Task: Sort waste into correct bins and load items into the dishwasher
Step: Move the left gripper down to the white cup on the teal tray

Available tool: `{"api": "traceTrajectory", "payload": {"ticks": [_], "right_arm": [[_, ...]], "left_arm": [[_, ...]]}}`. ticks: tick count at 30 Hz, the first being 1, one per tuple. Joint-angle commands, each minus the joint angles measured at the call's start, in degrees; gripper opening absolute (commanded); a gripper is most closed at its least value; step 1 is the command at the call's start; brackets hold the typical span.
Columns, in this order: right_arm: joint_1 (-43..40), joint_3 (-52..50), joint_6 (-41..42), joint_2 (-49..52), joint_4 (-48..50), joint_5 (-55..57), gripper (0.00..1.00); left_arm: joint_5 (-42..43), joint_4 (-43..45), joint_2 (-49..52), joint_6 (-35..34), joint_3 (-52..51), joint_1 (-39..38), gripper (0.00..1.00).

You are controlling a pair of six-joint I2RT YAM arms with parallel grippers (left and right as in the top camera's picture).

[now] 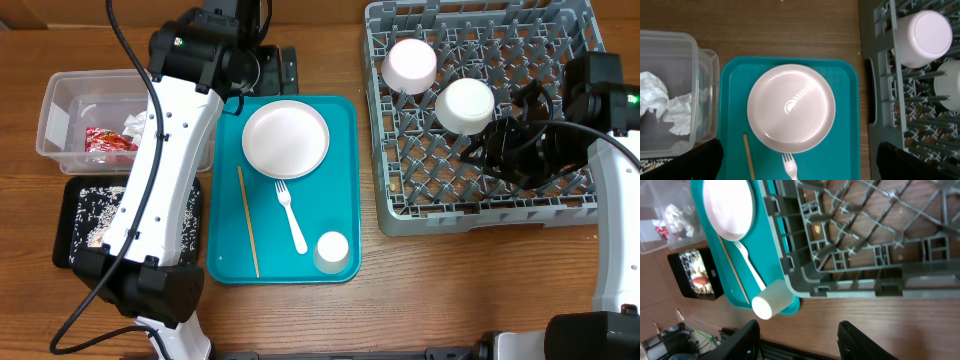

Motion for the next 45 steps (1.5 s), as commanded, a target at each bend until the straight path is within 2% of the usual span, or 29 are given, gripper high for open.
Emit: {"api": "traceTrajectory", "payload": {"ticks": [1,5,9,13,20,31,36,45], "right_arm": [[0.15,-0.17,-0.24,-0.15,-0.87,1.81,0.53],[0.15,-0.17,-0.24,-0.15,-1.25,2.32,0.53],[0.15,-0.17,-0.26,-0.15,-1.66,2.34,0.53],[0.15,-0.17,-0.26,-0.15,-1.62,2.34,0.53],[0.15,-0.17,-0.26,-0.15,-1.51,2.89,0.53],[0.15,-0.17,-0.24,-0.15,-1.18,3.39,0.53],[0.15,-0.17,-0.24,-0.15,-0.7,3.39,0.53],[0.15,-0.17,-0.24,-0.15,0.0,3.39,0.54]], "left_arm": [[0.48,0.72,0.09,-0.83,1.01,-0.35,1.0],[0.85,2.75,0.09,-0.81,1.01,-0.35,1.0],[10.08,-2.49,0.2,1.03,0.72,-0.68,1.0],[11.21,-9.22,0.22,0.92,-0.44,-2.4,0.88],[9.4,-15.72,0.22,0.94,-7.15,-9.09,0.81],[9.27,-12.2,0.22,-0.59,-25.31,-16.83,0.82],[9.27,-7.8,0.22,-0.59,-33.38,-20.37,0.85],[9.31,-1.68,0.22,-0.59,-38.6,-23.65,0.92]]}}
